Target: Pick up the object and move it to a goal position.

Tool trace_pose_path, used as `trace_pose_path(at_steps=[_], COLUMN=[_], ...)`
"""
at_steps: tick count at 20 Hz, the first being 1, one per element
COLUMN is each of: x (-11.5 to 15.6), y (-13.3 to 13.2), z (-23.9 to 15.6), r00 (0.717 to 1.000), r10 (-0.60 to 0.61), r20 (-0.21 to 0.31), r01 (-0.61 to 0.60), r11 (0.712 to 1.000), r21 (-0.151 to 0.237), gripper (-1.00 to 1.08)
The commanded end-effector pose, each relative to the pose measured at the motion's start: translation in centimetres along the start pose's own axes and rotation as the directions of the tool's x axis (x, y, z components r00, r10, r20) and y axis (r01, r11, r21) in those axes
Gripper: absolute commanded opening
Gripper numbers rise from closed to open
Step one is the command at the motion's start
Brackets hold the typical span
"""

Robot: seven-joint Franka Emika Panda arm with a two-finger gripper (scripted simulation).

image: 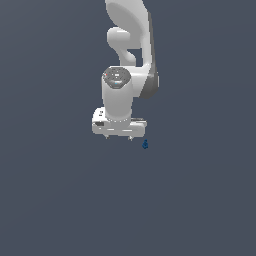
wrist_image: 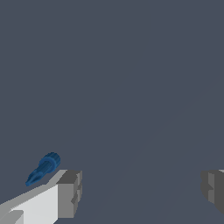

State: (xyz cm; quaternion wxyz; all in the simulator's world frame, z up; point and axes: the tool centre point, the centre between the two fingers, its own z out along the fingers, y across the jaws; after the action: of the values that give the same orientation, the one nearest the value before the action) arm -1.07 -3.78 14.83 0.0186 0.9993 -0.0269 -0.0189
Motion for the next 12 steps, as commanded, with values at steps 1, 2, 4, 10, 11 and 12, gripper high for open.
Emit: trace_pose_path(at_steps=[1,2,4,10,11,12], x=[0.0,0.0,-0.2,-1.0,-1.0,-1.0], y=[0.0,0.0,0.3,1.7,1.7,1.6], z=[0.0,0.0,0.5,2.1,2.1,2.0], r00=[1.0,1.0,1.0,0.999,0.999,0.999], r10=[0.0,0.0,0.003,0.02,0.021,0.019], r20=[0.0,0.001,0.007,0.032,0.032,0.031], r01=[0.0,0.0,-0.003,-0.021,-0.021,-0.019], r11=[1.0,1.0,1.0,1.0,1.0,1.0], r21=[0.0,0.0,0.003,0.013,0.013,0.012], gripper=[1.0,1.0,1.0,1.0,1.0,1.0])
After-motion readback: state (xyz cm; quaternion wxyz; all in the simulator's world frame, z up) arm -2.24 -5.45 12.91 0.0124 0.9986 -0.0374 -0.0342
